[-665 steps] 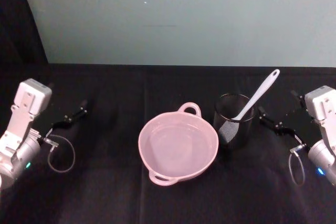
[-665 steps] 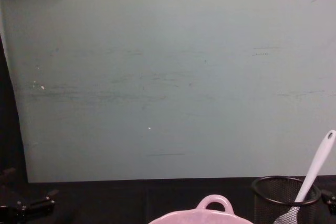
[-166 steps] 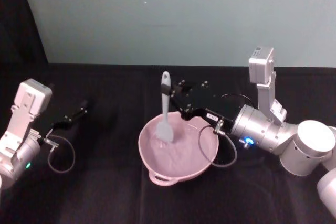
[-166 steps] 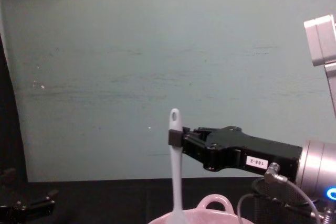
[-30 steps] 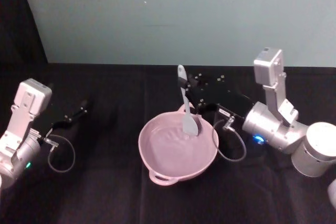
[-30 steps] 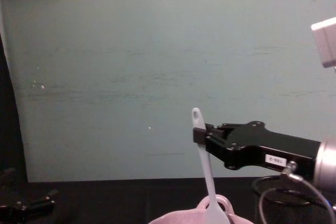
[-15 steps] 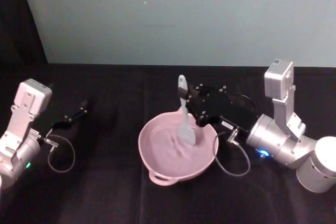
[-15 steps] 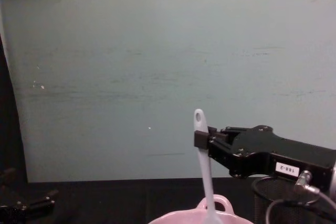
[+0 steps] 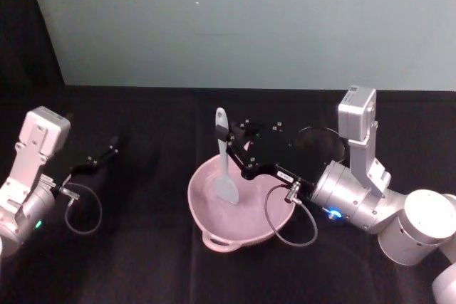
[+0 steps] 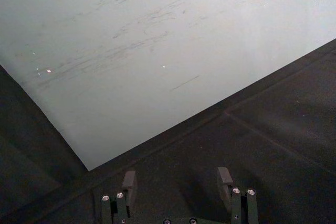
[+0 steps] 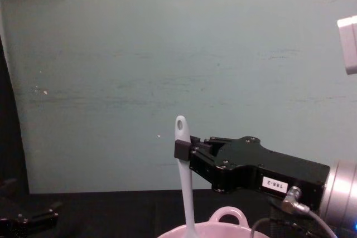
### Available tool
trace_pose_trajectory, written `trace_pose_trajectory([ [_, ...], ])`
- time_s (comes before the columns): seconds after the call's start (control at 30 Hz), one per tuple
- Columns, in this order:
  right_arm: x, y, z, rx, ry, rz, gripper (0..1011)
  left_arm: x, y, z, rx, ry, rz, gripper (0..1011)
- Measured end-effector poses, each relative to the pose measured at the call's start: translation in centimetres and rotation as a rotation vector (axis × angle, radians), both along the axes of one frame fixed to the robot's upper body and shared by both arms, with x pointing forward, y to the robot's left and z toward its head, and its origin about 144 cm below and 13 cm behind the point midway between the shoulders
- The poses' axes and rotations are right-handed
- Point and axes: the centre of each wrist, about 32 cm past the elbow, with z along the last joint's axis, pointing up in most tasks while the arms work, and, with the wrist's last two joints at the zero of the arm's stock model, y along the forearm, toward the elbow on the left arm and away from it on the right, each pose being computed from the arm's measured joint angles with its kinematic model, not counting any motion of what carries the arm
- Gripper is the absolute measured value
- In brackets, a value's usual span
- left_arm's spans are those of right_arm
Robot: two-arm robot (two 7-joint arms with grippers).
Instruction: Use the one hand to pick up the spoon and stir the clear water in the bowl.
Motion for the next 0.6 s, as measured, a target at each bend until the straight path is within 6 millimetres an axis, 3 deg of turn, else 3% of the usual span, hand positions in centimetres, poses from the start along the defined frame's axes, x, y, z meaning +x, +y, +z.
trace_pose_trajectory([
  [0.4,0.1,-0.2,0.5,0.007,-0.013,-0.015,123,0.0,0.0,0.0,0.000,0.000,0.000,1005],
  [0.6,-0.5,-0.8,1.8,0.017,-0.006,-0.044,123,0.0,0.0,0.0,0.000,0.000,0.000,1005],
])
